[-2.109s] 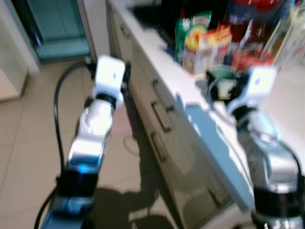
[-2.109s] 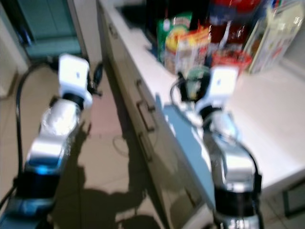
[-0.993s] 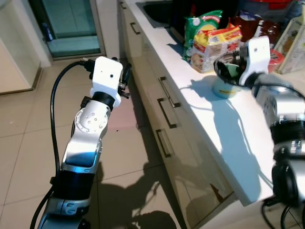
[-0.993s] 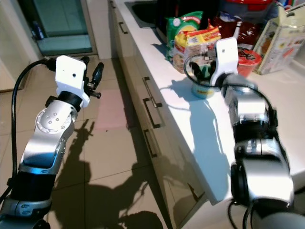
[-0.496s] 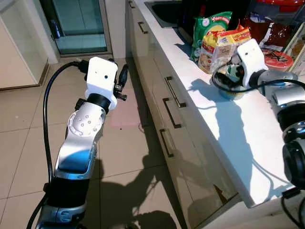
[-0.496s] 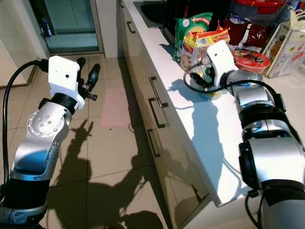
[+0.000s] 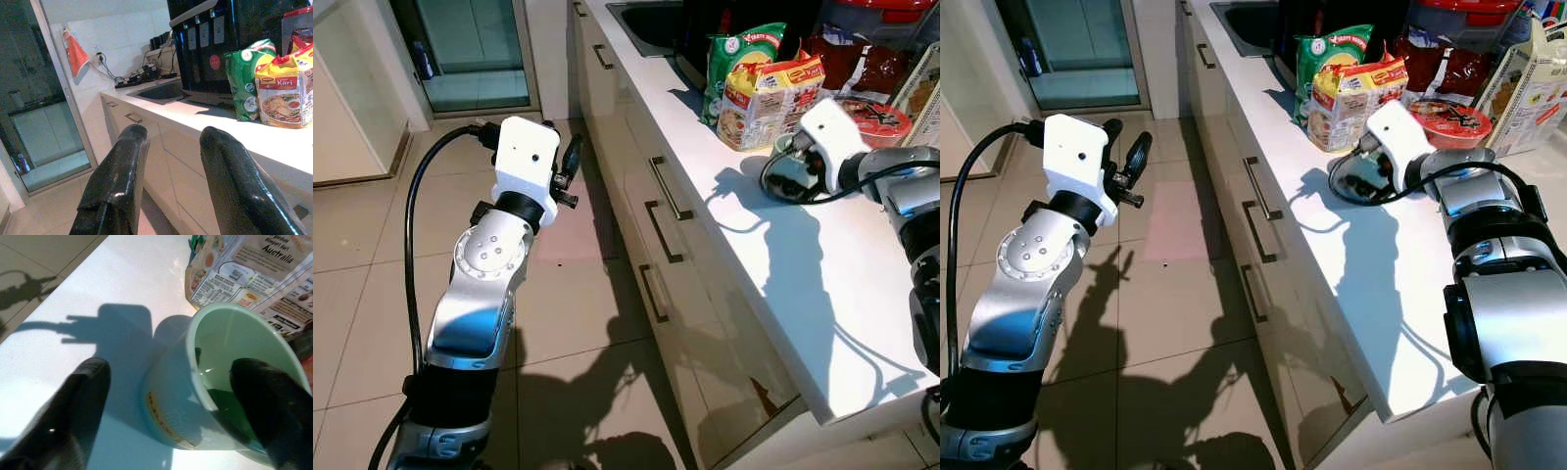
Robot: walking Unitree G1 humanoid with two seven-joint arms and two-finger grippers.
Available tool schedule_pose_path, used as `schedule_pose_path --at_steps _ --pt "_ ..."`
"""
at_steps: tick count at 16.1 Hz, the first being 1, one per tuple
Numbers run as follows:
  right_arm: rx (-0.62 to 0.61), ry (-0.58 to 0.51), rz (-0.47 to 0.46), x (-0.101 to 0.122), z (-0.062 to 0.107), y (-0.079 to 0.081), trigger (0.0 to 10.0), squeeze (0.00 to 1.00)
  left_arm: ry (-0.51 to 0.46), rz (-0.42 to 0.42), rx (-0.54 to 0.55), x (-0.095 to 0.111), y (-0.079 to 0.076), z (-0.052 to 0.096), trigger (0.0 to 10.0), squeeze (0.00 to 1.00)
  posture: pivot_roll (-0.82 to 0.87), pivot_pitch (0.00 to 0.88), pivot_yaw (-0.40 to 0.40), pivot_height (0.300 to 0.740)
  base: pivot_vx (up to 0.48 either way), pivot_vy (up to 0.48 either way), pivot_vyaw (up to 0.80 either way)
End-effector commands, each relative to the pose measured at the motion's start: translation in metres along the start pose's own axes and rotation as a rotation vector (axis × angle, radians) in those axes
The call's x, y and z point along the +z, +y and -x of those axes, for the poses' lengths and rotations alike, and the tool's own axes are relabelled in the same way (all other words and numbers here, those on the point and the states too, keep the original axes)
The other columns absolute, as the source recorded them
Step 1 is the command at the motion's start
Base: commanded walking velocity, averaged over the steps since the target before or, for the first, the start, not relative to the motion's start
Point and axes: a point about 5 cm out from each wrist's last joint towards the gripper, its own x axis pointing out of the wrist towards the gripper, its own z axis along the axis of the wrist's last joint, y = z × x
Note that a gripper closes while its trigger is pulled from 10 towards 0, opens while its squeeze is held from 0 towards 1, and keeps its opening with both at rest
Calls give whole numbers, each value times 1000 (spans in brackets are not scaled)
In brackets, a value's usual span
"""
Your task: Setting the table
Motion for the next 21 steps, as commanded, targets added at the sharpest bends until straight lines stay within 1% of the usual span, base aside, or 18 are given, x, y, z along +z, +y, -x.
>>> schedule_pose_path --at_steps 1,2,3,5,6,7,8,9,11,13,18,21 --pt "-1 15 7 1 4 -5 4510 0 -3 0 -12 2 0 -1 10000 0 53 0 -13 740 0 0 0" --pt "8 21 13 1 4 -4 0 0 8 9 -66 1 -4 1 10000 0 54 0 -13 740 0 0 0" --pt "18 28 20 0 4 -4 0 0 26 33 -165 0 -12 6 10000 0 56 0 -14 740 0 0 0" --pt "21 33 21 -1 4 -4 0 0 38 63 -290 -1 -22 13 10000 0 56 0 -14 740 0 0 0" --pt "22 40 25 -3 4 -4 0 0 48 103 -439 0 -35 25 10000 0 56 0 -14 740 0 0 0" --pt "23 46 29 -4 5 -4 0 0 54 128 -519 0 -43 32 10000 0 57 0 -15 740 0 0 0" --pt "23 49 31 -4 5 -4 0 0 55 135 -539 1 -45 34 10000 0 57 0 -15 740 0 0 0" --pt "21 56 36 -5 5 -4 0 0 64 171 -604 2 -52 38 10000 0 57 0 -15 740 0 0 0" --pt "15 64 40 -8 5 -4 0 0 76 182 -660 3 -57 43 10000 0 57 0 -15 740 0 0 0" --pt "6 71 40 -10 6 -5 0 0 82 184 -683 3 -58 45 10000 0 57 0 -15 740 0 0 0" --pt "-4 70 34 -10 6 -6 0 0 96 184 -703 5 -58 46 10000 0 56 0 -13 740 0 0 0" --pt "-6 55 13 -11 6 -6 0 0 105 186 -707 3 -59 46 10000 0 59 0 -16 740 0 0 0"
